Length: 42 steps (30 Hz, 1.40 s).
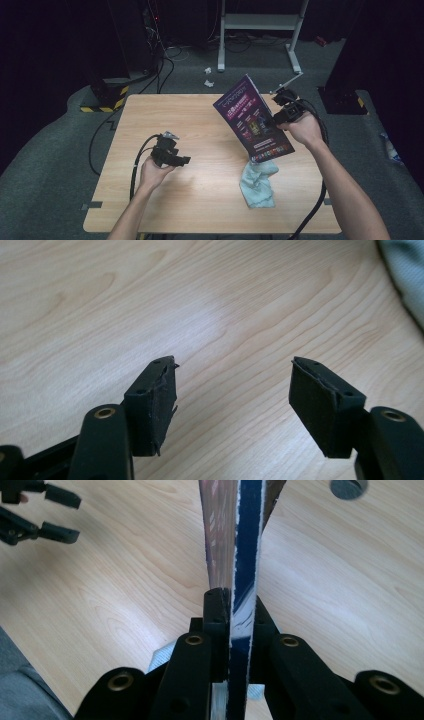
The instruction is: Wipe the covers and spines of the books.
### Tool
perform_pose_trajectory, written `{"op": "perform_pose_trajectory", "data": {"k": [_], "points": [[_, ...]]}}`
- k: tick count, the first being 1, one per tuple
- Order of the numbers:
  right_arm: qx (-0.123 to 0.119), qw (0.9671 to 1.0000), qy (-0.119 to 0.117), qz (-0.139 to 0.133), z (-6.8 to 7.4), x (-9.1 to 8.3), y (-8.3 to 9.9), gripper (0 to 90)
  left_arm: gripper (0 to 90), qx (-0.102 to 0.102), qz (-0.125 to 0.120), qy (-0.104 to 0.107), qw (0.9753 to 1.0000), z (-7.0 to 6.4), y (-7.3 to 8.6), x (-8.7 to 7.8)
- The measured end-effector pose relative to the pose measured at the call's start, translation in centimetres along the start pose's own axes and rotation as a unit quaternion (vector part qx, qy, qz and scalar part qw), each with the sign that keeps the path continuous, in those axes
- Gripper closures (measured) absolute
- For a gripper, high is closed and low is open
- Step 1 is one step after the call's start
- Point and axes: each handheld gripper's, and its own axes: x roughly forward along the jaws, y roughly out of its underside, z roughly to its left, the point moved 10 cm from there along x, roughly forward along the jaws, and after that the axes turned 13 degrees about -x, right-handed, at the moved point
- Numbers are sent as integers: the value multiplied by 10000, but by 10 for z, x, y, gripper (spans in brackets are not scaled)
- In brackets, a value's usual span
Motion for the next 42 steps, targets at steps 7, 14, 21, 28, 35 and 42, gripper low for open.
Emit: {"op": "perform_pose_trajectory", "data": {"k": [7, 14, 21, 28, 35, 42], "points": [[524, 9961, 398, 584, -30, -9, 15, 838, 359, -85, -57, -314, 9995, 14, 14, 9], [843, 9899, 679, 915, -53, -10, 35, 837, 359, -267, -138, -517, 9982, 26, 25, 15], [931, 9782, 991, 1568, -64, 6, 49, 837, 356, -364, -227, -725, 9964, 34, 29, 13], [785, 9804, 822, 1611, -49, 30, 34, 836, 357, -315, -191, -860, 9956, 35, 35, 15], [740, 9836, 584, 1539, -37, 42, 23, 836, 358, -424, -300, -842, 9951, 39, 40, 18], [780, 9866, 437, 1367, -31, 45, 19, 835, 349, -411, -402, -863, 9946, 39, 39, 20]]}}
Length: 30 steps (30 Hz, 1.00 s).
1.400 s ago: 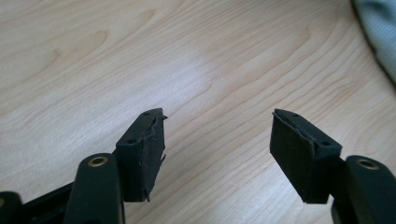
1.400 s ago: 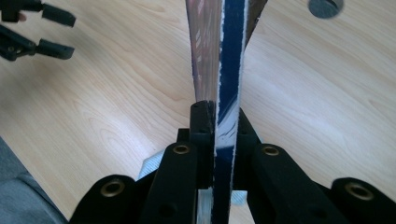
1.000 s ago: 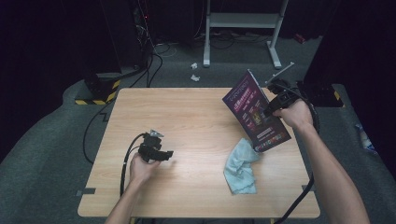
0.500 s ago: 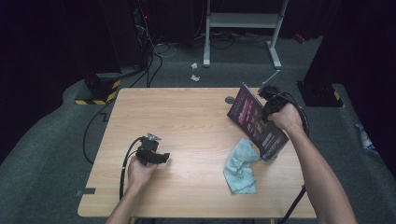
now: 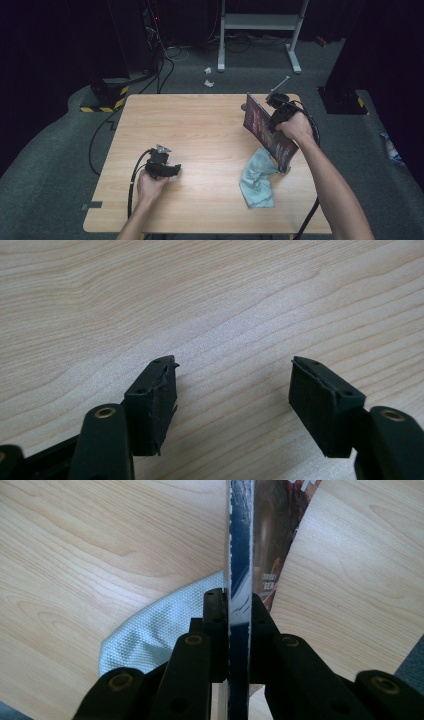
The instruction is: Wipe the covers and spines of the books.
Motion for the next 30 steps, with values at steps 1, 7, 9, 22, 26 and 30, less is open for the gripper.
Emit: {"op": "perform_pose_trajectory", "data": {"k": [1, 7, 9, 22, 26, 30], "points": [[18, 10000, -47, -34, 1, 1, 0, 836, 342, -6, -14, 2, 10000, 0, 0, 0], [2, 9986, -481, -197, 16, 12, -4, 836, 312, 126, -70, -52, 9999, -2, 1, 1], [-74, 9984, -527, -209, 22, 17, -8, 835, 305, 185, -93, -84, 9998, -2, 2, 2], [-174, 9963, -811, -237, 44, 37, -14, 834, 298, 113, -835, 45, 9964, -3, 7, 2], [-188, 9958, -855, -272, 46, 39, -15, 834, 300, 128, -968, 73, 9952, -2, 8, 1], [-178, 9955, -888, -272, 49, 41, -16, 834, 300, 144, -1050, 109, 9943, -2, 9, 1]]}}
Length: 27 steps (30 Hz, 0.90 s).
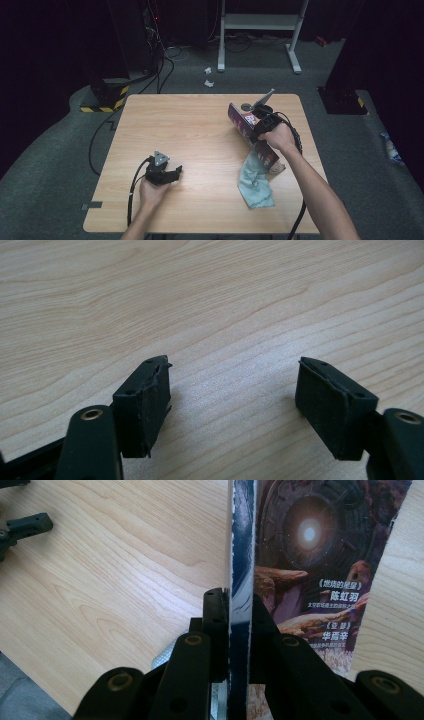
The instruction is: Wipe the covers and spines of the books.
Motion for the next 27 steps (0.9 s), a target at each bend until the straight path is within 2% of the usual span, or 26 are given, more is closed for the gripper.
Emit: {"op": "perform_pose_trajectory", "data": {"k": [5, 9, 14, 21, 27], "points": [[-19, 10000, -82, -10, 5, 3, -4, 832, 310, -256, -75, 176, 9995, 2, -1, -1], [-75, 9999, -130, 3, 12, 10, -8, 832, 310, -124, -71, 74, 9999, 1, 0, -1], [-94, 9997, -238, -50, 19, 17, -12, 831, 310, -107, -75, 54, 9999, 1, 0, -1], [-124, 9987, -383, -307, 27, 27, -15, 825, 311, -106, -77, 48, 9999, 1, 0, -1], [-198, 9984, -454, -255, 34, 39, -16, 819, 329, -95, -95, 51, 9999, 0, 0, -1]]}}
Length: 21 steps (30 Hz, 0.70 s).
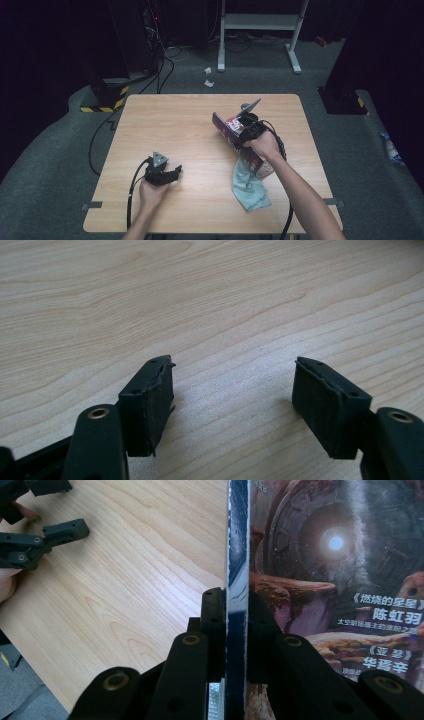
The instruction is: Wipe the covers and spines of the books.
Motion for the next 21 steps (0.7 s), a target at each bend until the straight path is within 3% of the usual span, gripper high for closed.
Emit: {"op": "perform_pose_trajectory", "data": {"k": [15, 21], "points": [[-84, 9999, -2, -72, 7, 15, -11, 802, 329, 29, -6, -26, 10000, 0, 0, 0], [-212, 9997, 143, 40, 15, 26, -12, 784, 331, 13, 0, -13, 10000, 0, 0, 0]]}}
